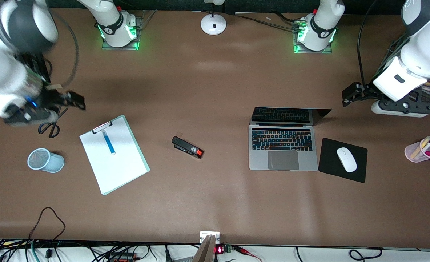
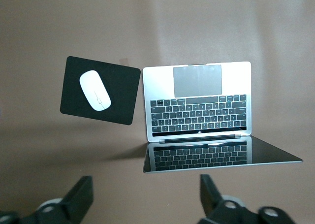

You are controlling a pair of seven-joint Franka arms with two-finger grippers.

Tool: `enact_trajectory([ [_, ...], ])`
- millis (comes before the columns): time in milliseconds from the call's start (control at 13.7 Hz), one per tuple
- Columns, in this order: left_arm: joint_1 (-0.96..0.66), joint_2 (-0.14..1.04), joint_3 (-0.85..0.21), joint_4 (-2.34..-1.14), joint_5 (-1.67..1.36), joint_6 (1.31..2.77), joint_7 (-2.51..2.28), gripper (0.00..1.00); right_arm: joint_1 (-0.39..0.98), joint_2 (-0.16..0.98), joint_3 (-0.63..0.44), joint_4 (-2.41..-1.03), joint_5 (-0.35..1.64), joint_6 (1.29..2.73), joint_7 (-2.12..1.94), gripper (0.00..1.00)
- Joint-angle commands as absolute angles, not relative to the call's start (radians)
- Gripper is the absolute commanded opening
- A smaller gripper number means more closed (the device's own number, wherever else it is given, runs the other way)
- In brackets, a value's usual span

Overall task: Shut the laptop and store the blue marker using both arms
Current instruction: 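Reach the right gripper toward the blue marker on the clipboard, then grasp the blue marker with the right gripper while the left gripper reaches the laptop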

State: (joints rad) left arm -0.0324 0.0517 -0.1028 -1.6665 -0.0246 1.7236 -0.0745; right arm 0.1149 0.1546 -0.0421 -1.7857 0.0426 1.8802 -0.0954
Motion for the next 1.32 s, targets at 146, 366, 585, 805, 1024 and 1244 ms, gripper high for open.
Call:
enact_trajectory([
  [146, -0.04, 0.141, -0.1, -1.539, -0.041, 1.579, -0.063, 0.14, 0.1, 0.343, -0.037, -1.767, 0.046, 2.069, -0.315, 0.76],
  [366, -0.04, 0.147, -0.1, -1.532, -0.043, 1.571, -0.064, 0.02, 0.104, 0.423, -0.037, -1.767, 0.045, 2.143, -0.391, 0.68],
  [585, -0.061, 0.143, -0.104, -1.537, -0.075, 1.462, -0.083, 0.0, 0.11, 0.486, -0.037, -1.767, 0.038, 2.204, -0.458, 0.62],
  [805, -0.052, 0.13, -0.106, -1.578, -0.242, 1.382, -0.176, 0.0, 0.121, 0.541, -0.037, -1.766, 0.037, 2.272, -0.471, 0.58],
  [1024, -0.061, 0.077, -0.127, -1.727, -0.319, 1.469, -0.23, 0.0, 0.135, 0.583, -0.037, -1.766, 0.011, 2.316, -0.474, 0.54],
  [1244, -0.054, 0.023, -0.236, -1.899, -0.322, 1.682, -0.225, 0.0, 0.141, 0.607, -0.037, -1.766, 0.002, 2.332, -0.474, 0.54],
])
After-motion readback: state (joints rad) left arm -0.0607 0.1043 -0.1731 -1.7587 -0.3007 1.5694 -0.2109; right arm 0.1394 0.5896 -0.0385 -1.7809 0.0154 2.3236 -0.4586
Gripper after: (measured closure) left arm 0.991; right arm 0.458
